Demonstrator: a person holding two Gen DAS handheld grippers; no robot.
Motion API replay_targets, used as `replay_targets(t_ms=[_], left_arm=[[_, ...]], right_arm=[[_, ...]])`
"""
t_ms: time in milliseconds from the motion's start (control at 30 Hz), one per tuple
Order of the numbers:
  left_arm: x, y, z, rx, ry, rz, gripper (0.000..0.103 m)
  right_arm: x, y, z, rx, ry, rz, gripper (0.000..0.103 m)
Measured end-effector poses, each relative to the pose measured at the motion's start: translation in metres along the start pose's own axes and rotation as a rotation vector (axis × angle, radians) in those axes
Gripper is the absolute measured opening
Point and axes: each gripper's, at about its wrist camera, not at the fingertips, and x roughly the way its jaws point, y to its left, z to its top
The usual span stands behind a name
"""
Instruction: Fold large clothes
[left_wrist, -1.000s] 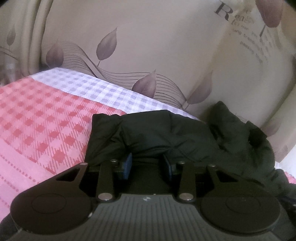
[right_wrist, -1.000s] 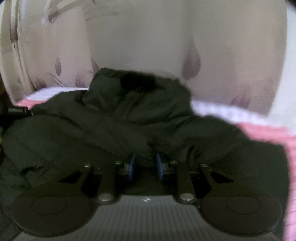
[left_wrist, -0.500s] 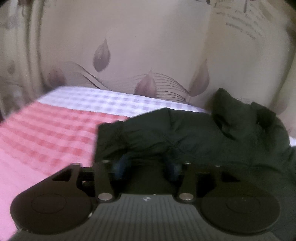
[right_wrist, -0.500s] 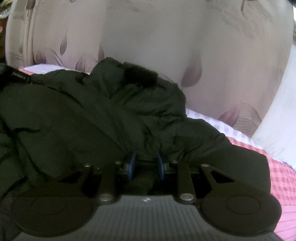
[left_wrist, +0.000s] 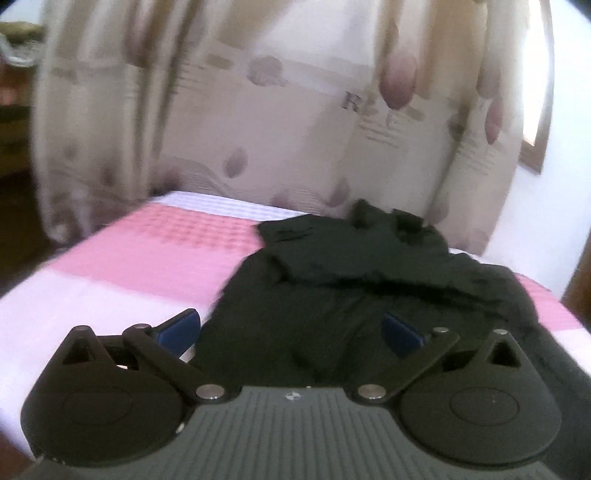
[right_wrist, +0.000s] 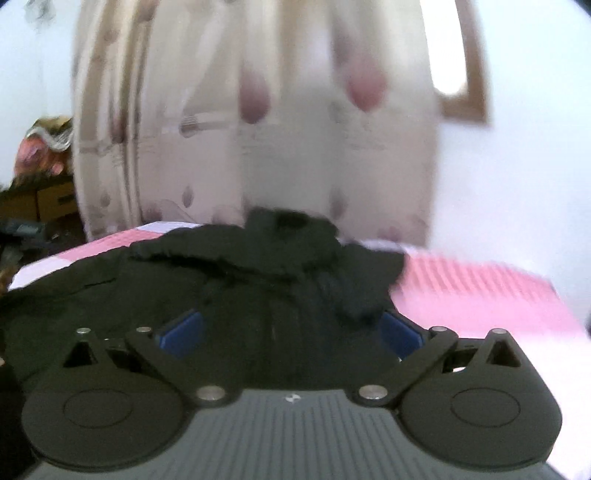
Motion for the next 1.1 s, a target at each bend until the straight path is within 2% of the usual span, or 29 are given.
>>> replay_targets(t_ms=[133, 300, 433, 567, 667, 767, 800, 833, 867, 933, 1000, 1100], left_arm=[[-0.045, 0.017, -0.029, -0.073, -0.012, 0.065, 0.103], [-0.065, 0.042, -0.055, -0.181, 0.04, 0.048, 0.103], [-0.062, 0.057, -0.06, -0.273, 0.084, -0.033, 0.103], [-0.061, 0.061, -0.066, -0.299, 0.1, -0.093, 0.102], [-0.057, 0.062, -0.076, -0.311, 0.141, -0.14, 0.09], [-0.053, 0.064, -0.084, -0.314, 0.183, -0.171, 0.083], [-0.052, 0.066, -0.086, -0.321, 0.192, -0.183, 0.08], [-0.05, 0.067, -0.087, -0.33, 0.203, -0.2, 0.077], [-0.049, 0.068, -0.089, -0.336, 0.21, -0.209, 0.076], [-0.045, 0.068, -0.09, -0.341, 0.224, -0.213, 0.07], [-0.044, 0.07, -0.092, -0.35, 0.238, -0.227, 0.064], [-0.045, 0.069, -0.091, -0.345, 0.234, -0.227, 0.06]], right_arm=[[-0.049, -0.01, -0.038, 0.168, 0.001, -0.061, 0.103], [-0.072, -0.022, -0.065, 0.313, 0.003, -0.073, 0.103], [-0.079, -0.032, -0.077, 0.423, -0.028, -0.043, 0.103], [-0.074, -0.04, -0.09, 0.518, -0.002, -0.017, 0.103], [-0.064, -0.038, -0.102, 0.574, 0.068, 0.02, 0.102], [-0.059, -0.026, -0.106, 0.523, 0.102, 0.027, 0.089], [-0.057, -0.023, -0.104, 0.505, 0.109, 0.051, 0.069], [-0.055, -0.019, -0.103, 0.502, 0.128, 0.075, 0.055], [-0.05, -0.017, -0.103, 0.497, 0.154, 0.076, 0.046], [-0.046, -0.013, -0.103, 0.479, 0.16, 0.078, 0.043], [-0.046, -0.017, -0.104, 0.508, 0.152, 0.081, 0.031], [-0.049, -0.026, -0.104, 0.57, 0.129, 0.112, 0.027]])
